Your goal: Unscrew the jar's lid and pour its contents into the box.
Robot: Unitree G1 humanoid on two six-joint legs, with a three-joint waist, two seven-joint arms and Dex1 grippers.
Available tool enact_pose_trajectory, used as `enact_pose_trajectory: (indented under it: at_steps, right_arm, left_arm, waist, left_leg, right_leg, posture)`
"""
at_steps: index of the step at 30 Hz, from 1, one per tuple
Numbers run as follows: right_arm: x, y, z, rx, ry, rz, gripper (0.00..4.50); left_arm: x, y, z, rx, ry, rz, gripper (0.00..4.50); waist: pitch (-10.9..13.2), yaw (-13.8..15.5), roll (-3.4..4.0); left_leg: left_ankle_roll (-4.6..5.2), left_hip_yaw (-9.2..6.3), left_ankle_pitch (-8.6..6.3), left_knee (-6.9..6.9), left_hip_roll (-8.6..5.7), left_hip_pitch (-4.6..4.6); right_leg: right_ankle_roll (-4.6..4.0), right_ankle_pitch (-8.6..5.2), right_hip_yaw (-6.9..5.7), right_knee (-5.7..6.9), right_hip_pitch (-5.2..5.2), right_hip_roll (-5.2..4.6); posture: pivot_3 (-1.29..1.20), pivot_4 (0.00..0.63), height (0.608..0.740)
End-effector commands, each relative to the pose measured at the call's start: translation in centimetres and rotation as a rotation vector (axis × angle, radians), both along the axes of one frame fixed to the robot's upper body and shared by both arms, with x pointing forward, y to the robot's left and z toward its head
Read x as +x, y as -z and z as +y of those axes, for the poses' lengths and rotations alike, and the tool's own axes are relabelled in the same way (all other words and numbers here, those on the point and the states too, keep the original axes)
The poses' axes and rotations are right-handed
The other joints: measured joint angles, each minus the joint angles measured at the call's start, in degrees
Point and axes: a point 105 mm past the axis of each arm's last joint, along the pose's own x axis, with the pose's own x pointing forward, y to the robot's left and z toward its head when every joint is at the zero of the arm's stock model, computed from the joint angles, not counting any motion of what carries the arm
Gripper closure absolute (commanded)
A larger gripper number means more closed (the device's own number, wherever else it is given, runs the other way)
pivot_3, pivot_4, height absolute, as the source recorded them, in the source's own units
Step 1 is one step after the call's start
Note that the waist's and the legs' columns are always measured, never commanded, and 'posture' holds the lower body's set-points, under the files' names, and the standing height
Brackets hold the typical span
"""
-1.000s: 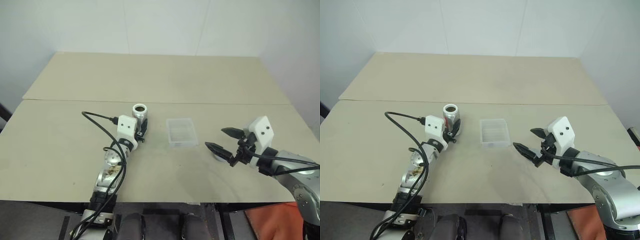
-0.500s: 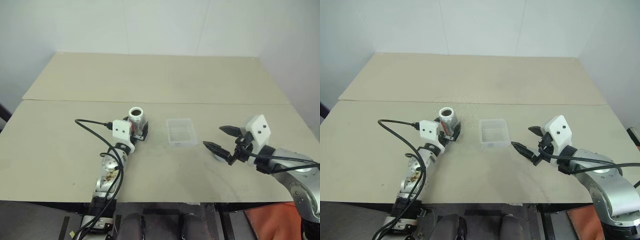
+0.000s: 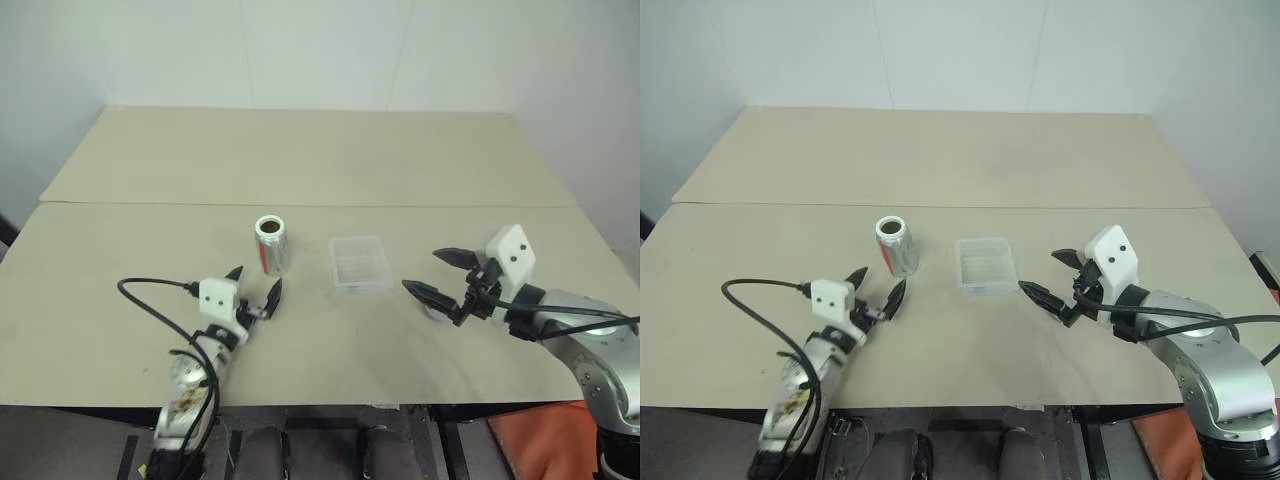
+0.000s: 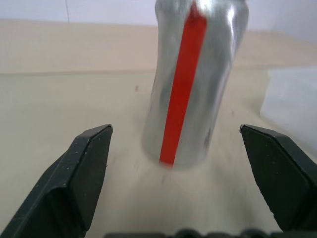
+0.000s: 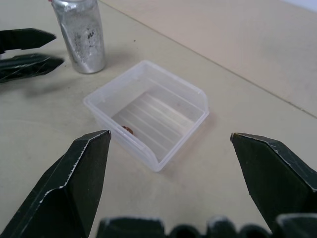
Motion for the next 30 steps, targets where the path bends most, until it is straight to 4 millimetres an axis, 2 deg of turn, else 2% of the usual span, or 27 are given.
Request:
enact_pose_trajectory:
  at_steps: [1,3,5,8,12,17,21,24,26,28,30]
  right_arm:
    - [-0.1,-1.3,0.0,-0.026,-0.038,-0.049,0.00]
    - [-0.3,-1.4,-0.9,-0.044,-0.050,-0.038,0.00]
    - [-1.3,-1.7,-2.1,-0.070,-0.115,-0.026,0.00]
    - [-3.3,-2.1,-4.8,-0.157,-0.233,-0.002,0.00]
    - [-4.4,-2.6,-7.8,-0.247,-0.299,0.042,0.00]
    - [-4.1,-2.2,-10.2,-0.326,-0.224,0.048,0.00]
    - [-5.7,-0.9,-9.6,-0.339,-0.249,0.133,0.00]
    - [-5.6,0.1,-10.5,-0.362,-0.186,0.208,0.00]
    - [-5.1,0.3,-10.8,-0.364,-0.141,0.211,0.00]
    - [-5.0,0.2,-10.3,-0.358,-0.140,0.190,0.00]
    - [-4.9,0.1,-9.8,-0.346,-0.136,0.173,0.00]
  left_arm:
    - [-1.8,-1.5,1.1,0.034,0.011,-0.065,0.01]
    - [-2.8,-2.0,1.9,0.054,0.013,-0.073,0.01]
    - [-3.9,-3.5,2.5,0.093,0.065,-0.116,0.01]
    - [-6.1,-7.3,2.5,0.141,0.265,-0.158,0.01]
    - [-8.7,-8.7,2.5,0.176,0.491,-0.047,0.01]
    - [-9.5,-8.8,2.6,0.134,0.570,0.048,0.01]
    - [-9.8,-7.3,2.5,0.282,0.618,0.102,0.01]
    - [-9.4,-7.4,1.9,0.243,0.623,0.093,0.01]
    - [-8.9,-6.9,1.7,0.287,0.629,0.103,0.01]
    - [-8.5,-6.3,1.8,0.364,0.633,0.116,0.01]
    - [-8.2,-6.2,1.9,0.369,0.634,0.108,0.01]
  waist:
    - [0.0,0.0,0.01]
    - [0.0,0.1,0.02]
    - [0.0,0.3,0.01]
    - [0.0,0.5,0.02]
    - [-0.1,0.0,0.19]
    - [-0.2,-0.2,0.27]
    - [-0.2,0.1,0.31]
    - [-0.2,0.1,0.33]
    - [-0.2,0.1,0.30]
    - [-0.2,0.1,0.31]
    - [-0.2,0.1,0.32]
  left_leg:
    - [0.06,-0.01,-0.04,0.00,0.00,0.00]
    - [0.16,-0.03,-0.09,0.01,0.01,0.01]
    - [0.38,-0.04,-0.22,0.00,0.03,0.00]
    - [0.39,-0.03,-0.24,0.00,0.05,-0.06]
    - [0.46,-0.02,-0.28,-0.02,0.09,0.20]
    - [0.36,0.19,-0.25,-0.76,0.05,1.32]
    - [0.07,0.22,-0.08,-0.89,0.04,1.29]
    - [0.01,0.22,-0.05,-0.87,0.04,1.27]
    - [0.11,0.21,-0.11,-0.85,0.03,1.28]
    - [0.11,0.18,-0.11,-0.85,0.03,1.29]
    - [0.10,0.19,-0.10,-0.89,0.03,1.28]
  right_leg:
    - [0.00,0.00,0.01,-0.02,0.02,0.00]
    - [-0.01,0.00,0.02,-0.32,0.02,0.00]
    - [-0.02,0.01,0.00,-0.38,0.02,0.00]
    - [-0.02,0.01,-0.02,-0.50,0.03,0.00]
    - [-0.06,0.03,0.08,-0.53,0.19,0.00]
    - [-0.22,-0.12,0.21,-0.67,1.01,0.00]
    - [-0.25,-0.15,0.14,-0.60,0.93,0.06]
    - [-0.26,-0.14,0.14,-0.62,0.95,0.05]
    - [-0.31,-0.11,0.16,-0.67,0.99,0.05]
    - [-0.32,-0.11,0.14,-0.65,0.99,0.05]
    - [-0.31,-0.12,0.15,-0.64,0.95,0.06]
  posture:
    - [0.00,0.150,0.740]
    - [0.00,0.150,0.740]
    - [0.00,0.150,0.740]
    - [0.00,0.150,0.740]
    - [0.00,0.150,0.740]
    - [0.00,0.150,0.740]
    - [0.00,0.150,0.740]
    - [0.00,0.150,0.740]
    - [0.00,0.150,0.740]
    - [0.00,0.150,0.740]
    - [0.00,0.150,0.740]
